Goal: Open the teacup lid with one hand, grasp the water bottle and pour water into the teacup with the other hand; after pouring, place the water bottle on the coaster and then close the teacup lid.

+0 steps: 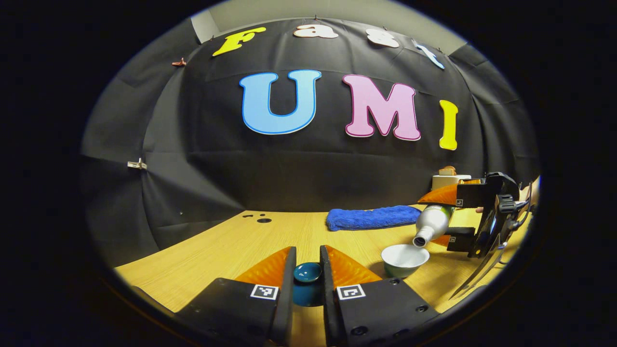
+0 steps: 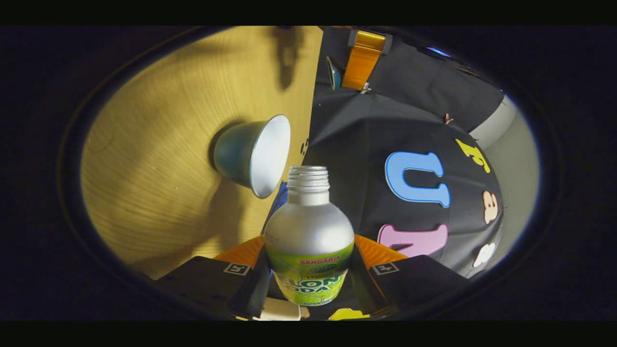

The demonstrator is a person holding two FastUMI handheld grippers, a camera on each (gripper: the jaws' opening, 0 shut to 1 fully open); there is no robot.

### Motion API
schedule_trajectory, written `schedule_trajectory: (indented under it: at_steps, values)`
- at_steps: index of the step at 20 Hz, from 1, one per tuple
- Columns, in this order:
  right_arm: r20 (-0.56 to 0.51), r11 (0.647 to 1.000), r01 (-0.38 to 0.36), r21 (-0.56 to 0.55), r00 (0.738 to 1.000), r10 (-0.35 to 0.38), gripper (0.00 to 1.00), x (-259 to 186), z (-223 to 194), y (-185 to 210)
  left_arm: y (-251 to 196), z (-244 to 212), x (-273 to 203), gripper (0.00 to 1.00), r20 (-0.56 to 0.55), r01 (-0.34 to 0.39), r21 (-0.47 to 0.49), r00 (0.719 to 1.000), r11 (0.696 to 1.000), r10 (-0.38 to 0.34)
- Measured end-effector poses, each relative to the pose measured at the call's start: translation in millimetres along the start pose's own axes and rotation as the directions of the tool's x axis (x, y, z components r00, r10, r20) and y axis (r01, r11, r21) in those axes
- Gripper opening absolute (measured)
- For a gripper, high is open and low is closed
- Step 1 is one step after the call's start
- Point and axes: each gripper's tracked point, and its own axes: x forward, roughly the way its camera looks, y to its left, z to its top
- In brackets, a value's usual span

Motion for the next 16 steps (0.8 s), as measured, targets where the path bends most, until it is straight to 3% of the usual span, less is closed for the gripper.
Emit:
schedule_trajectory:
  at_steps: [5,16]
  values:
    - [0.013,0.996,0.002,-0.091,1.000,-0.001,0.76,8,3,-6,-2,0,0,0.30,0.000,0.009,0.000,1.000,1.000,-0.009]
    - [0.029,0.984,-0.011,-0.175,0.999,0.016,0.75,14,-1,-2,-3,0,0,0.30,0.000,0.015,0.000,1.000,1.000,-0.015]
